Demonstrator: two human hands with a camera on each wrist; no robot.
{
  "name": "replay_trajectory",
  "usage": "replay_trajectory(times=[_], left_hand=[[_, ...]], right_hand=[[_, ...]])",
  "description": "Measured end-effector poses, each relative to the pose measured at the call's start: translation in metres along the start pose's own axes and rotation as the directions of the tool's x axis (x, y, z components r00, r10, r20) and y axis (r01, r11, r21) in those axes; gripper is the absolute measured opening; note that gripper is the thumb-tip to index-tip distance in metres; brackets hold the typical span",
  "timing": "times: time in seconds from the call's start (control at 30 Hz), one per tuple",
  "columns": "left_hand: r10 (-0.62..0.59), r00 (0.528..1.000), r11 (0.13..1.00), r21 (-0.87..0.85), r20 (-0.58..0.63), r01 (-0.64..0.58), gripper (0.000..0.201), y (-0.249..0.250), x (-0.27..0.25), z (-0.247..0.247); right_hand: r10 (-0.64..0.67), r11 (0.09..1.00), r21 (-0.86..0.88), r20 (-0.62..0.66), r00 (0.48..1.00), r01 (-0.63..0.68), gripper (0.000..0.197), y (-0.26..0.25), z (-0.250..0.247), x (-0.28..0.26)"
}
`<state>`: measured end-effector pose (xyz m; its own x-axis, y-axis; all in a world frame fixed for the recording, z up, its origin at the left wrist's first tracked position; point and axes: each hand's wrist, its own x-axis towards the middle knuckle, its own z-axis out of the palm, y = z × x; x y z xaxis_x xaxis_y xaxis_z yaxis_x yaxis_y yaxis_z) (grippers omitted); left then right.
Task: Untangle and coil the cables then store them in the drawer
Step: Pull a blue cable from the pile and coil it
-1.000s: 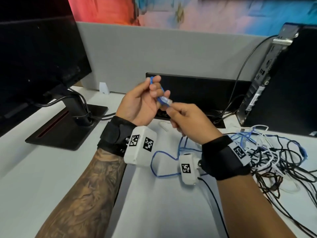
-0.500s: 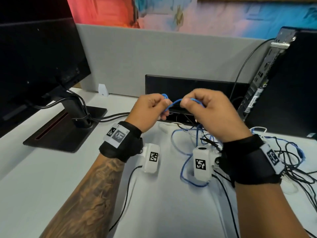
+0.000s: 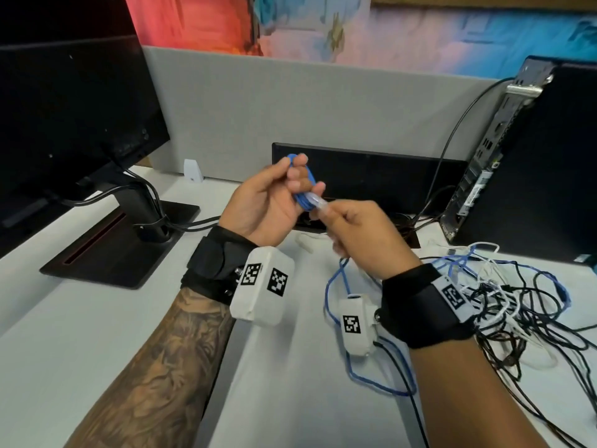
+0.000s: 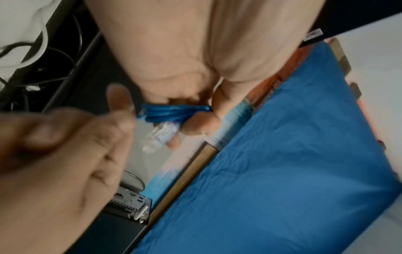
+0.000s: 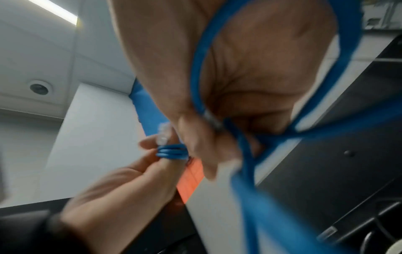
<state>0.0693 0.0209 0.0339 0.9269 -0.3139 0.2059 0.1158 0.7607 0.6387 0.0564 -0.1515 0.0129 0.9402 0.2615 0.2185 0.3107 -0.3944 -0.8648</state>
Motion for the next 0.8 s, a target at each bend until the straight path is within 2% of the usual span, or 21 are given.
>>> replay_trajectory(times=[0.1,0.17,0.2,0.27,0.3,0.33,0.47,0.5,0.57,0.7,0.8], left_hand=[[0.200,0.958,0.979,-0.002,-0.205,-0.204,0.024,0.005,0.004,-0.009],[0.335,0.908,0.933,0.225,-0.253,-0.281,0.021,0.005,0.006,-0.017],[0.417,0.873,0.865,0.405,-0.252,-0.296,0.019,0.004,0.006,-0.022],[0.527,0.828,0.645,0.725,-0.192,-0.243,0.017,0.002,0.003,-0.031],[0.530,0.834,0.547,0.814,-0.155,-0.196,0.017,0.000,0.002,-0.034],[0.503,0.855,0.487,0.858,-0.124,-0.162,0.017,-0.001,0.000,-0.035],[0.233,0.972,0.365,0.929,-0.029,-0.060,0.023,-0.013,-0.004,-0.021],[0.157,0.988,0.365,0.930,-0.012,-0.047,0.029,-0.017,-0.005,-0.015],[0.006,1.000,0.424,0.905,0.012,-0.013,0.039,-0.024,-0.006,-0.004],[-0.218,0.975,0.683,0.721,0.050,0.116,0.036,-0.025,-0.006,0.009],[-0.285,0.951,0.864,0.461,0.119,0.201,0.027,-0.020,-0.006,0.012]], right_hand=[[0.074,0.994,-0.097,0.240,0.968,-0.052,0.033,-0.011,0.009,-0.011],[0.063,0.988,-0.154,0.299,0.952,-0.017,0.036,-0.021,0.009,-0.018],[0.047,0.981,-0.194,0.299,0.953,0.013,0.035,-0.026,0.006,-0.020],[-0.040,0.966,-0.241,0.218,0.975,0.093,0.028,-0.034,-0.001,-0.022],[-0.106,0.963,-0.231,0.145,0.984,0.137,0.024,-0.037,-0.007,-0.022],[-0.165,0.962,-0.208,0.066,0.984,0.175,0.021,-0.038,-0.013,-0.022],[-0.279,0.954,-0.166,-0.195,0.940,0.248,0.017,-0.036,-0.032,-0.018],[-0.295,0.952,-0.164,-0.254,0.921,0.260,0.017,-0.033,-0.036,-0.016],[-0.299,0.953,-0.149,-0.349,0.888,0.262,0.018,-0.024,-0.041,-0.012],[-0.193,0.981,-0.084,-0.426,0.884,0.174,0.015,0.004,-0.041,-0.001],[-0.147,0.988,-0.011,-0.403,0.903,0.155,0.016,0.013,-0.032,0.002]])
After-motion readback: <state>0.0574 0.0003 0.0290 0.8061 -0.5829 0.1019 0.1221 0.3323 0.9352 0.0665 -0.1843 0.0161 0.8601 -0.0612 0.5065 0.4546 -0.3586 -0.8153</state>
